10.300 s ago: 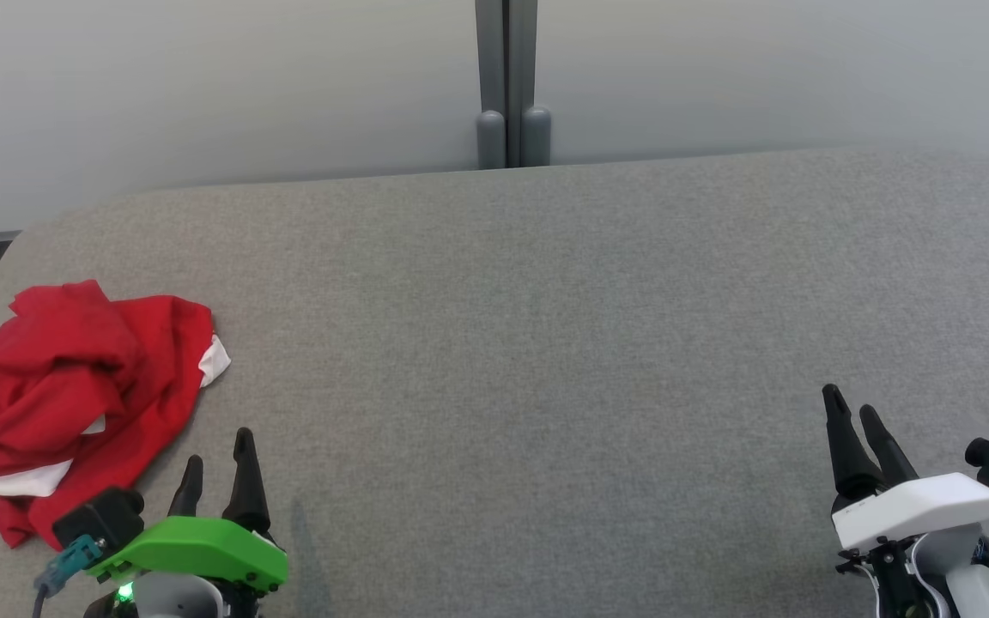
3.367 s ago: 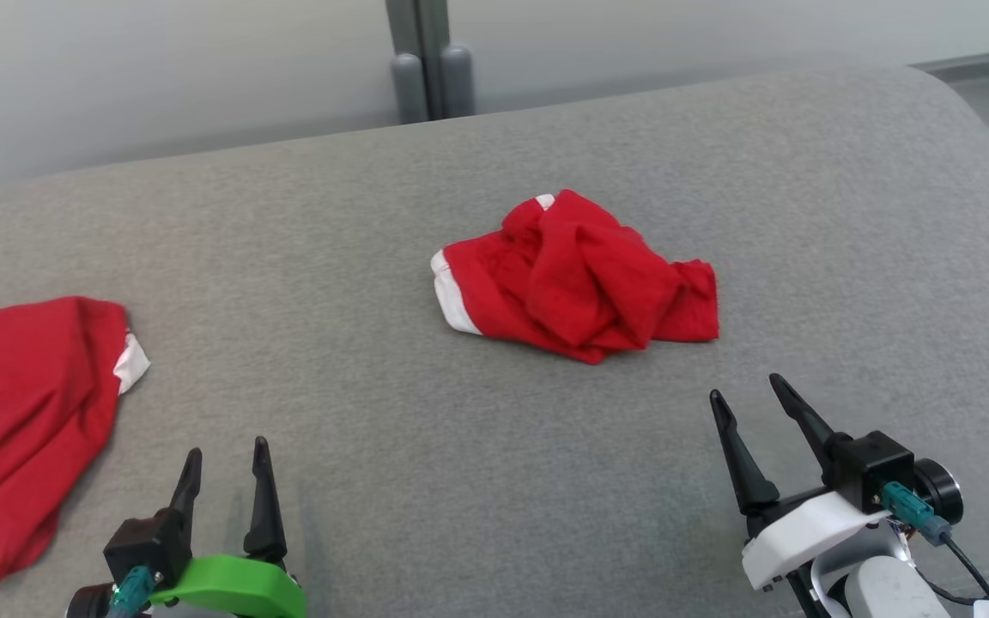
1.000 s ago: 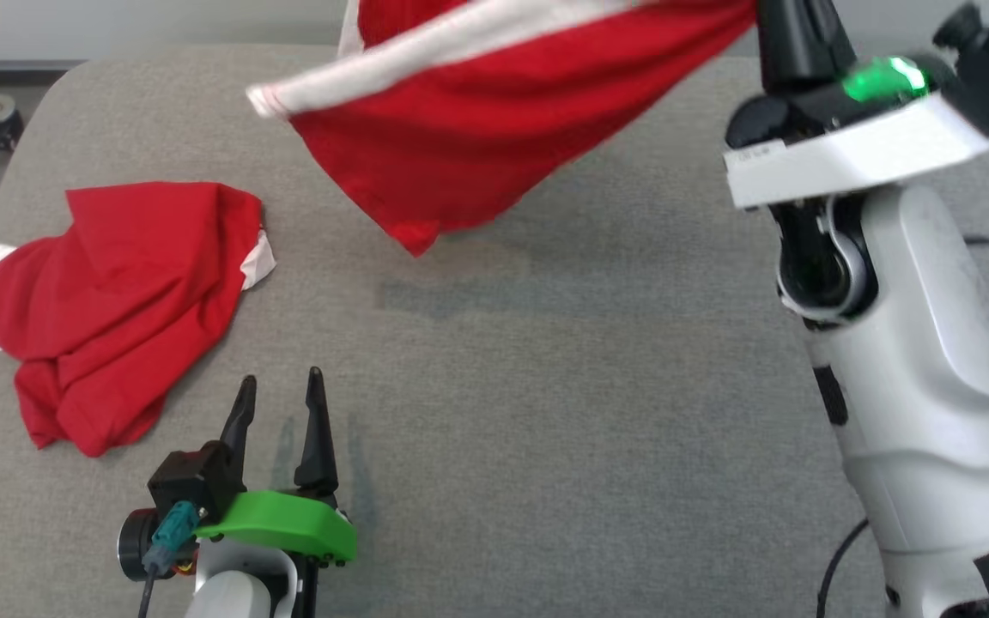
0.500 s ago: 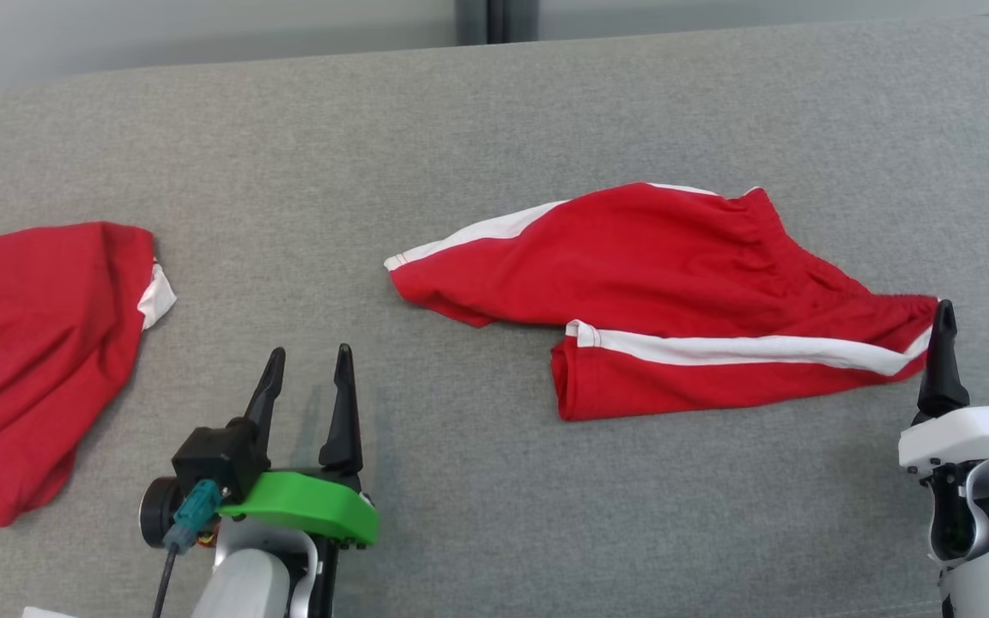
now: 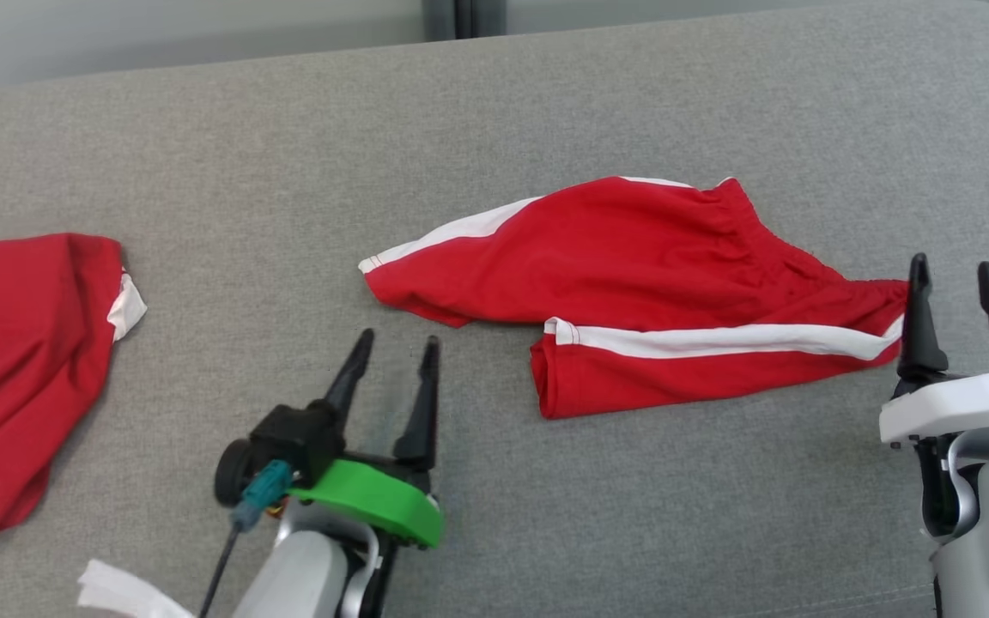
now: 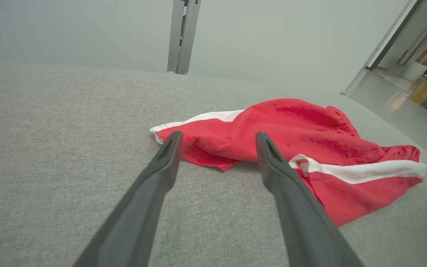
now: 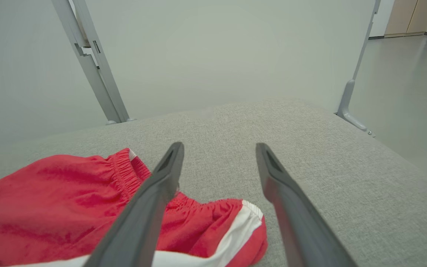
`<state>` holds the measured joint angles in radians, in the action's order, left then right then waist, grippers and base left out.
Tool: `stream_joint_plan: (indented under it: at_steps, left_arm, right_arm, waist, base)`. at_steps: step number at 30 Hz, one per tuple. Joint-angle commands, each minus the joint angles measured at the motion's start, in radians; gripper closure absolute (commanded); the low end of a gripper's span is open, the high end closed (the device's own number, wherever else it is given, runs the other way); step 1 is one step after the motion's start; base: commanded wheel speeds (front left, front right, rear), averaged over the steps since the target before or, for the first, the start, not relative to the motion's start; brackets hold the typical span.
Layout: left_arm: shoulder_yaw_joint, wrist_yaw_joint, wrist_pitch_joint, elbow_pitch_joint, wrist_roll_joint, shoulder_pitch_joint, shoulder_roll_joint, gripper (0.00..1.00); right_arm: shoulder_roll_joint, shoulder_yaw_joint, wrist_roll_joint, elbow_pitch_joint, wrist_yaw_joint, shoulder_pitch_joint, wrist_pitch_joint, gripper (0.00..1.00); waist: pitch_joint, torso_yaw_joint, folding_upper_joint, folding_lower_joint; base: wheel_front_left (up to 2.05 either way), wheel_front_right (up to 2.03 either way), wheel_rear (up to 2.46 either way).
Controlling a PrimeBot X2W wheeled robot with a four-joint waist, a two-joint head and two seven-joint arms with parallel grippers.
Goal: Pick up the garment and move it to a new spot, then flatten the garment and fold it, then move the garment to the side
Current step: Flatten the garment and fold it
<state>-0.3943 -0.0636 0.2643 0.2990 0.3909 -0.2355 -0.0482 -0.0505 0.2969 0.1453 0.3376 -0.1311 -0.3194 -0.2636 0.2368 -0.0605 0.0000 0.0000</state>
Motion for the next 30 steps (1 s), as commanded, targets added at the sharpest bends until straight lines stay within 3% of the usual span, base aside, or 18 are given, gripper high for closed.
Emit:
stream_joint_plan:
  at_steps: [1,11,22,23,24,25,30]
  left_arm:
    - [-0.031,-0.012,0.0,0.011,0.02,-0.031,-0.005,0.0]
    - [-0.269,-0.051,0.0,0.134,0.135,-0.17,-0.006,0.0]
    - [-0.347,-0.061,0.0,0.273,0.209,-0.278,-0.005,0.0]
    - [-0.351,-0.062,0.0,0.281,0.212,-0.285,-0.005,0.09]
    - [-0.356,-0.063,0.0,0.287,0.214,-0.294,-0.005,0.67]
    - [-0.354,-0.064,0.0,0.283,0.211,-0.303,-0.005,1.0]
    - [-0.301,-0.065,0.0,0.265,0.209,-0.28,-0.005,1.0]
  right_arm:
    - [-0.002,-0.003,0.009,-0.002,0.001,-0.01,-0.002,0.0]
    - [-0.002,-0.028,0.001,0.002,0.001,-0.034,-0.002,0.0]
    - [-0.002,-0.048,-0.001,0.001,0.001,-0.04,-0.002,0.0]
    - [-0.002,-0.05,-0.001,0.0,0.001,-0.042,-0.002,0.0]
    - [-0.002,-0.053,0.003,-0.002,0.001,-0.043,-0.002,0.0]
    - [-0.002,-0.056,0.007,-0.002,0.001,-0.043,-0.002,0.0]
    - [-0.002,-0.076,-0.005,0.007,0.001,-0.032,-0.002,0.0]
  waist:
    - [0.01,-0.009,0.0,0.0]
    - [0.075,-0.08,0.0,0.0]
    - [0.116,-0.123,0.0,0.0]
    - [0.117,-0.124,0.0,0.0]
    - [0.119,-0.125,0.0,0.0]
    - [0.119,-0.125,0.0,0.0]
    - [0.102,-0.107,0.0,0.0]
  base:
    - [0.0,0.0,0.0]
    - [0.0,0.0,0.0]
    - [0.0,0.0,0.0]
    - [0.0,0.0,0.0]
    - [0.0,0.0,0.0]
    - [0.0,0.0,0.0]
    - [0.0,0.0,0.0]
